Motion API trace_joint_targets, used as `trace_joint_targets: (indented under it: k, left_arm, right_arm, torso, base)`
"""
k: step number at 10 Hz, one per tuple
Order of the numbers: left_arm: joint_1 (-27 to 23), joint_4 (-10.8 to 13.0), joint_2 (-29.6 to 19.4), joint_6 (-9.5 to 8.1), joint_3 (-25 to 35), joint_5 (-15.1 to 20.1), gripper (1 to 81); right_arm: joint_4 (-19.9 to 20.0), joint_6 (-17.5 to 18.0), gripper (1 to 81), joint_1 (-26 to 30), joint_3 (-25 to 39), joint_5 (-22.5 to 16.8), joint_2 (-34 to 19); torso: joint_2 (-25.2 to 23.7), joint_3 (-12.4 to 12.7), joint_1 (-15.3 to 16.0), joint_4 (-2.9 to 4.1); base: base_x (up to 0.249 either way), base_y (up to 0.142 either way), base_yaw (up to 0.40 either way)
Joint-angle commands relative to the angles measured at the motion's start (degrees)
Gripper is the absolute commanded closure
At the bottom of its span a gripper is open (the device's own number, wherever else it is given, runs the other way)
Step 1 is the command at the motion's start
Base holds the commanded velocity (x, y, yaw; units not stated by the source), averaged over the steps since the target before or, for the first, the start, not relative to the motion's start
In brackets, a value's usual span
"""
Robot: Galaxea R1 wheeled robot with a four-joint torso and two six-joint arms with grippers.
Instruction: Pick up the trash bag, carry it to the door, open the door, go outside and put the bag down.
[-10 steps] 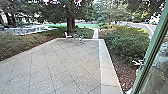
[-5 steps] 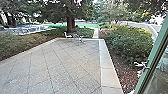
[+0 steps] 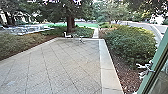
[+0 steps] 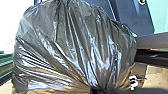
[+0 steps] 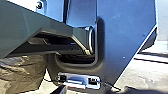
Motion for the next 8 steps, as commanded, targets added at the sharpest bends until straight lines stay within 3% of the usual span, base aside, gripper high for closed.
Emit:
trace_joint_targets:
  k: [1, 8]
  left_arm:
    - [-2.36, 0.02, -0.22, 0.44, 0.17, 3.98, 81.1]
    - [-2.35, 0.01, -0.22, 0.44, 0.17, 3.98, 81.1]
  right_arm:
    - [-0.44, -0.17, 1.0, 1.22, 0.37, -3.07, 0.01]
    - [-0.52, -0.08, 1.0, 1.31, 0.37, -3.07, 0.10]
  torso:
    - [0.00, 0.00, 0.00, 0.00]
    - [0.00, 0.00, 0.04, 0.00]
  base:
    - [0.112, 0.000, 0.000]
    - [0.112, 0.000, 0.000]
